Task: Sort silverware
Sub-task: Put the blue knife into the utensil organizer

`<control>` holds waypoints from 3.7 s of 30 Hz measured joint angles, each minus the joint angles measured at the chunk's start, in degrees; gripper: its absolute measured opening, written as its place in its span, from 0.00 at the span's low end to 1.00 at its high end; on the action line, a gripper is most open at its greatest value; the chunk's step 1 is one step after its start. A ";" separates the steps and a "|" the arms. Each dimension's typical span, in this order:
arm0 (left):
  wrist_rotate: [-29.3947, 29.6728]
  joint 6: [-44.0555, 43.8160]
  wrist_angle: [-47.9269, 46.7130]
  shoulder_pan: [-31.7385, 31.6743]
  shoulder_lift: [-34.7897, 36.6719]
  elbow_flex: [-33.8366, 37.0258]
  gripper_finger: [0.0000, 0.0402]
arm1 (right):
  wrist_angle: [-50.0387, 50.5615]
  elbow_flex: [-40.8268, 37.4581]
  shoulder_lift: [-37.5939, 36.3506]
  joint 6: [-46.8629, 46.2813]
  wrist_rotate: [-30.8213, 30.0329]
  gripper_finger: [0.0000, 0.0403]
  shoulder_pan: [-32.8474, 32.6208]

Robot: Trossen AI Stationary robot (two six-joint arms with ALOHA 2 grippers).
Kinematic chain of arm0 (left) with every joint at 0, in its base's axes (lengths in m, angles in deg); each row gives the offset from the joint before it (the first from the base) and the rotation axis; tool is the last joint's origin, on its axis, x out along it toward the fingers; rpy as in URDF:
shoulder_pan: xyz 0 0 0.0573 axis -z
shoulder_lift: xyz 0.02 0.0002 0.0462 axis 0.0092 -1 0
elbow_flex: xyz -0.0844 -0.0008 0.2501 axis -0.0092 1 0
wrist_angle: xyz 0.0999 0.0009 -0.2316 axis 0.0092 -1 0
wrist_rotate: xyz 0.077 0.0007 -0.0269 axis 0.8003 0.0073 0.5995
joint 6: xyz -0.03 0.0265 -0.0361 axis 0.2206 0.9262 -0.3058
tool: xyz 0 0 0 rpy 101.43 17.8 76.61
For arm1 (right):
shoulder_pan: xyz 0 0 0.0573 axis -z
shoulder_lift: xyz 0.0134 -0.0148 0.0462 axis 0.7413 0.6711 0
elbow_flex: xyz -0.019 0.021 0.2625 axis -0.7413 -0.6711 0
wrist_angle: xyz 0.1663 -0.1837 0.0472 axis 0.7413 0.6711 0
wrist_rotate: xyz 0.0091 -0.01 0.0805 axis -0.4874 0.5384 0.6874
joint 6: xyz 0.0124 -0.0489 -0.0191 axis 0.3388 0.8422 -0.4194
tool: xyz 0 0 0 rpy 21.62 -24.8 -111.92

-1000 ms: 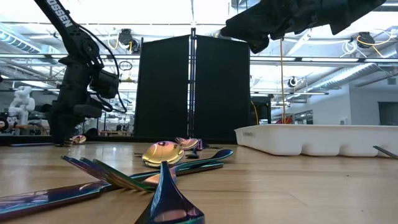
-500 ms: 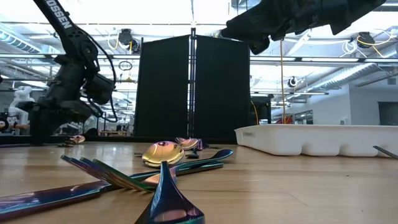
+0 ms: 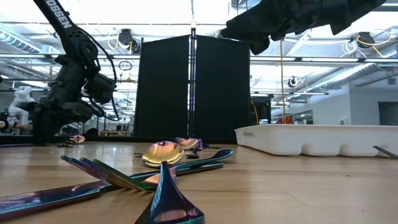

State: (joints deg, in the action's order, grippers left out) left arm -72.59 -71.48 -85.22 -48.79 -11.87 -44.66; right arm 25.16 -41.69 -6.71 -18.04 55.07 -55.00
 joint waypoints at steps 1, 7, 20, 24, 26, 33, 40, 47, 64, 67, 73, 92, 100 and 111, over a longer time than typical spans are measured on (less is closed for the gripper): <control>0.50 -0.70 0.07 0.00 0.02 0.00 0.16 | 0.00 0.00 0.00 0.00 0.00 0.28 0.00; 1.22 0.33 0.28 0.02 0.04 -0.02 0.19 | 0.24 0.00 0.00 -0.11 0.00 0.28 0.00; 1.86 0.92 1.15 2.10 0.04 -0.02 0.34 | 1.01 0.02 0.00 -0.46 0.00 0.28 0.00; 0.35 2.22 1.55 2.08 0.04 -0.05 0.32 | 1.01 0.02 0.00 -0.48 0.00 0.28 -0.01; 0.02 2.30 1.72 2.08 0.04 -0.05 0.32 | 0.99 0.02 0.00 -0.65 0.00 0.28 -0.04; -0.73 2.90 1.92 2.08 0.04 -0.09 0.28 | 1.05 0.02 0.00 -0.72 0.02 0.28 -0.04; -0.99 2.89 2.05 2.10 0.04 -0.11 0.18 | 1.07 0.02 0.00 -0.74 0.02 0.28 -0.07; -0.97 1.50 1.72 2.10 0.07 -0.20 0.12 | 1.09 0.02 0.00 -0.74 0.02 0.28 -0.07; -5.09 -4.08 -9.10 2.13 -0.02 -0.05 0.11 | 1.11 0.02 0.00 -0.87 0.14 0.28 -0.07; -5.43 -4.10 -9.10 2.12 -0.02 -0.05 0.11 | 1.11 0.02 0.00 -0.87 0.15 0.28 -0.07; -5.39 -3.71 -8.39 2.10 -0.02 -0.07 0.11 | 1.11 0.02 0.00 -0.87 0.17 0.28 -0.07; -1.34 -0.54 -6.92 4.31 0.04 -1.34 0.26 | 1.11 0.02 0.00 -0.83 0.20 0.28 -0.07; -0.97 1.43 -4.50 4.52 0.04 -1.34 0.34 | 1.11 0.02 0.00 -0.87 1.59 0.28 -0.07; -0.49 2.34 -6.91 4.46 0.04 -1.34 0.34 | 1.14 0.02 0.00 -1.05 1.57 0.28 -0.04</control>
State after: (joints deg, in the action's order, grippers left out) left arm -73.08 -69.13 -92.13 -44.34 -11.82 -45.99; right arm 26.30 -41.66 -6.71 -19.09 56.64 -55.05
